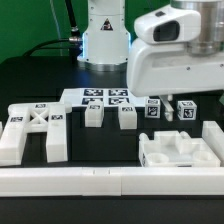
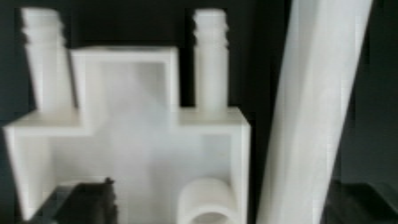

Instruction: Assemble chair

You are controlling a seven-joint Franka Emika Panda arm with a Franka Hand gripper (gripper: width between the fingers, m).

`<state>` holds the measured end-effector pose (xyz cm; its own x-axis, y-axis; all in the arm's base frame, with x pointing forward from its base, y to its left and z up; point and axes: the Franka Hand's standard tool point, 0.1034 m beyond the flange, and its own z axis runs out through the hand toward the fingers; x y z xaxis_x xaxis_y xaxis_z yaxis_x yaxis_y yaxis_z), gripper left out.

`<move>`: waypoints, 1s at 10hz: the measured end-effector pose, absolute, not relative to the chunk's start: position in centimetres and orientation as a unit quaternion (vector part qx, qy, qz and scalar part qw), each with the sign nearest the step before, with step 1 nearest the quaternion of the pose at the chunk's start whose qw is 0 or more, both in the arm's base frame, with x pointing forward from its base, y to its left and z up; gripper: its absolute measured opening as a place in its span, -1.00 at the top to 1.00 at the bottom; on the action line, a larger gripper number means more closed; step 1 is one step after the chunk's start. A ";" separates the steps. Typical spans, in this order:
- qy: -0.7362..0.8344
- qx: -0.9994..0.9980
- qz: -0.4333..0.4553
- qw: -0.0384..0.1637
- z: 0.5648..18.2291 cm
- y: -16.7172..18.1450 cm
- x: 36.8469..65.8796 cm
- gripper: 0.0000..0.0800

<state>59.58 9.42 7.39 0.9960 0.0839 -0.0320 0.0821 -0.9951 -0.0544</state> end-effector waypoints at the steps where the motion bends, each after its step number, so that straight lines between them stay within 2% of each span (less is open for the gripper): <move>1: -0.048 -0.998 0.019 0.024 7.5 8.5 58.5 -0.55; 3: -0.047 -0.999 0.002 0.007 6.7 5.8 56.0 -0.62; 7: -0.051 -0.999 0.007 0.006 6.4 5.8 55.7 -0.62; 10: -0.054 -0.998 0.022 0.000 5.6 3.4 52.8 -0.62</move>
Offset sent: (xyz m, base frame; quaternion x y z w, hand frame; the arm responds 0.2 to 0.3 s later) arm 0.0000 0.0000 0.0000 0.0000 0.0000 0.0000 1.0000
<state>52.83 3.40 5.61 0.9933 0.1068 -0.0449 0.1068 -0.9943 -0.0029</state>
